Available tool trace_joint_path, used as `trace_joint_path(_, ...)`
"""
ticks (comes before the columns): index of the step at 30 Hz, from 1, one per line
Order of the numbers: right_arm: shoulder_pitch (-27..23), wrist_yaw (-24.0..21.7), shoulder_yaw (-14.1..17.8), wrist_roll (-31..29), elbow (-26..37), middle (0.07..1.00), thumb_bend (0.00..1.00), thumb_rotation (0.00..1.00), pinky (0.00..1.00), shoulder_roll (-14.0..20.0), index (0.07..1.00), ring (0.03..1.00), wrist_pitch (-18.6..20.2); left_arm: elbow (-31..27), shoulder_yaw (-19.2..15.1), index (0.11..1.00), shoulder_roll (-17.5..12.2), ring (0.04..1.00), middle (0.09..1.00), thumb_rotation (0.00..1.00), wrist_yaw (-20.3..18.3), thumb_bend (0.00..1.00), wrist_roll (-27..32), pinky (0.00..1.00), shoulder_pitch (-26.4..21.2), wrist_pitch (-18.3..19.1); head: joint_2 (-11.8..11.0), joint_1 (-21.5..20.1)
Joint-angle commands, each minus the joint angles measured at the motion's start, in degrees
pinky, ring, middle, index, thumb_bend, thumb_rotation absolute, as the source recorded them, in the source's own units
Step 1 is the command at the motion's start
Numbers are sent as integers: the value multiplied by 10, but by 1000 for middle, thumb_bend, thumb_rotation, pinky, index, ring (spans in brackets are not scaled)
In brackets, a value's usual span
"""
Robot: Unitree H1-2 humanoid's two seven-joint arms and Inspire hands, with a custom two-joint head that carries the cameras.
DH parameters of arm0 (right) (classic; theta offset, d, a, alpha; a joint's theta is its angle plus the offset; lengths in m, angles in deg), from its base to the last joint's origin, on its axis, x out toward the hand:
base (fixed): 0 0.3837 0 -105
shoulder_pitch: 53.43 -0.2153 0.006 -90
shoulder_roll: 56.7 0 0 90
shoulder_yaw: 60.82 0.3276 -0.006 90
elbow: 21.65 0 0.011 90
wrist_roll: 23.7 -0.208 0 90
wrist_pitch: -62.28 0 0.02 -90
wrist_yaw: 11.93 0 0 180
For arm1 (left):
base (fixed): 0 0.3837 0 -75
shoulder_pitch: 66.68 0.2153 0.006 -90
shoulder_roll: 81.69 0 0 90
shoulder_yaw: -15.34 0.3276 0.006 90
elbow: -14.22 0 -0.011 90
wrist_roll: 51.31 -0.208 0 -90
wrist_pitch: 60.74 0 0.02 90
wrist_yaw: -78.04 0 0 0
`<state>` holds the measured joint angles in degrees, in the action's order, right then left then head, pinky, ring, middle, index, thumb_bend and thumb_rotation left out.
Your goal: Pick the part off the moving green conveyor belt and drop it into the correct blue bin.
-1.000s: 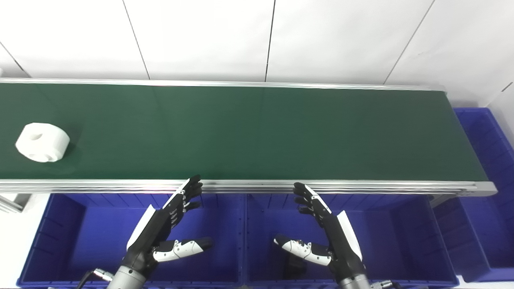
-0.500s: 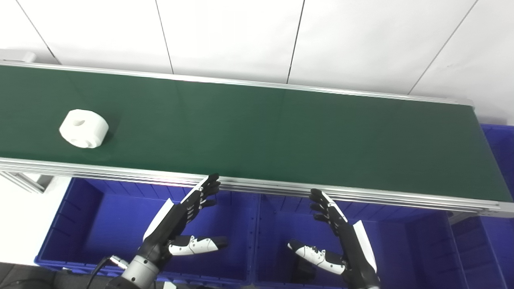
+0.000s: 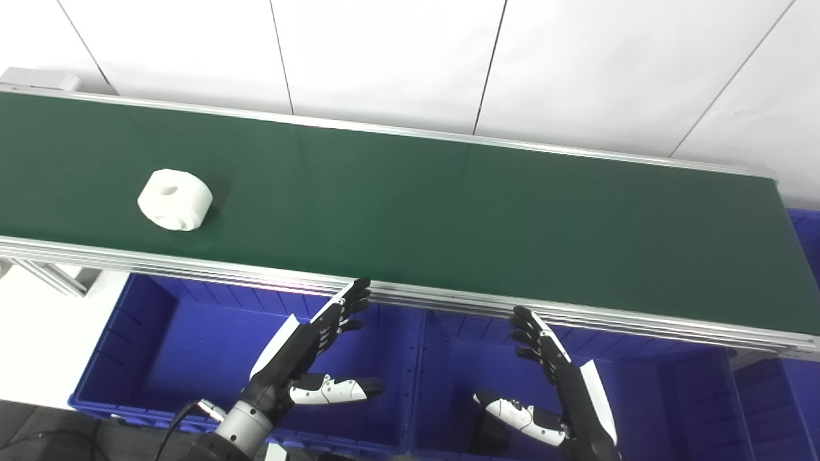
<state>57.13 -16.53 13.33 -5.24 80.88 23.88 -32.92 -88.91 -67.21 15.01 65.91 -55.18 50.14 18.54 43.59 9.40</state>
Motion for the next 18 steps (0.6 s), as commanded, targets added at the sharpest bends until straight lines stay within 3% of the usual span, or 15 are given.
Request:
trace_joint_path(1, -1, 4, -1, -4, 14, 877, 727, 294, 792, -6, 906, 852, -11, -8, 0, 971, -3, 940, 969, 397, 5, 666, 5, 871, -1, -28, -6, -11)
trace_joint_path(7, 3, 8, -5, 0, 5, 879, 732, 275, 791, -10, 903, 851, -16, 0, 0, 975, -9, 948, 972, 374, 2, 644, 11, 876, 1, -33, -24, -21)
trace_joint_path(11, 2, 11, -7, 3, -5, 878, 722, 270, 786, -7, 902, 846, -29, 9, 1, 975, -13, 944, 971, 375, 2, 644, 7, 869, 0, -44, -39, -7)
trace_joint_path(12, 2, 11, -6, 3, -6, 878, 721, 268, 785, -5, 902, 846, -30, 13, 2, 976, -11, 944, 971, 375, 3, 644, 7, 869, 0, -49, -50, 27)
trace_joint_path(15, 0, 12, -3, 0, -18, 880, 715, 284, 783, 4, 907, 848, -44, 26, 5, 968, -4, 935, 967, 349, 3, 655, 16, 851, -2, -60, -71, 71)
trace_joint_path(16, -1, 14, -2, -2, -26, 882, 711, 291, 785, 8, 910, 850, -54, 34, 7, 963, -1, 929, 962, 338, 4, 663, 17, 842, -3, -67, -89, 100)
trace_joint_path(18, -3, 17, 2, -8, -38, 885, 702, 305, 791, 11, 917, 855, -68, 46, 10, 953, 4, 917, 953, 335, 9, 684, 6, 822, -5, -79, -106, 121)
